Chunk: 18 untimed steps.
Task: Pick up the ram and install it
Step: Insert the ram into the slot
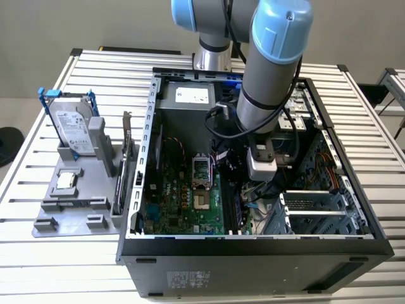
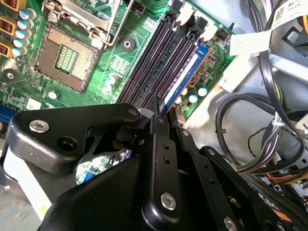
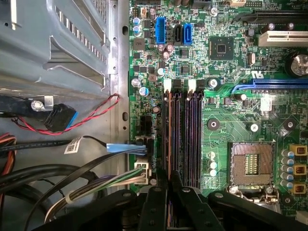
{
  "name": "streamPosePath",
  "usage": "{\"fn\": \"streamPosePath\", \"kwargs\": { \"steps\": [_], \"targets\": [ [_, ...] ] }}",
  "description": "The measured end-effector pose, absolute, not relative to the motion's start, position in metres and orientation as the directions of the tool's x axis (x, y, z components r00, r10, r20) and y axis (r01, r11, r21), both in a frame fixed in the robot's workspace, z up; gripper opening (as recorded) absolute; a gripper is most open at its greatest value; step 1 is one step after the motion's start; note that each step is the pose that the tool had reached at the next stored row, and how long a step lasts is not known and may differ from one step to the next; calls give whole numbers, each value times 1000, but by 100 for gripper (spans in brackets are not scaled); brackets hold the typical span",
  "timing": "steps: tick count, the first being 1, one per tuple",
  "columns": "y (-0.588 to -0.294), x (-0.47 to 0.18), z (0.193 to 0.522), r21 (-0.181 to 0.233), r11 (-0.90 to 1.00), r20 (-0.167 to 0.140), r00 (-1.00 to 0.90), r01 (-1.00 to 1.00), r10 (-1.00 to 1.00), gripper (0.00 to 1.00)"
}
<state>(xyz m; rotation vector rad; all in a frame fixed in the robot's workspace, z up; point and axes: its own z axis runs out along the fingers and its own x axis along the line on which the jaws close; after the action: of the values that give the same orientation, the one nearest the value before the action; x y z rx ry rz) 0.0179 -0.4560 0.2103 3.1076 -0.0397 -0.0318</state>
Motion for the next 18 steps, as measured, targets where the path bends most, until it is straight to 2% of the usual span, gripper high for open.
{"fn": "streamPosePath", "kwargs": {
  "steps": [13, 14, 18],
  "targets": [
    [-456, 18, 209, 32, -999, -20, 999, -25, -26, 0],
    [-456, 18, 209, 33, -999, -20, 999, -25, -26, 100],
    [-456, 18, 210, 33, -999, -20, 999, -25, -26, 100]
  ]
}}
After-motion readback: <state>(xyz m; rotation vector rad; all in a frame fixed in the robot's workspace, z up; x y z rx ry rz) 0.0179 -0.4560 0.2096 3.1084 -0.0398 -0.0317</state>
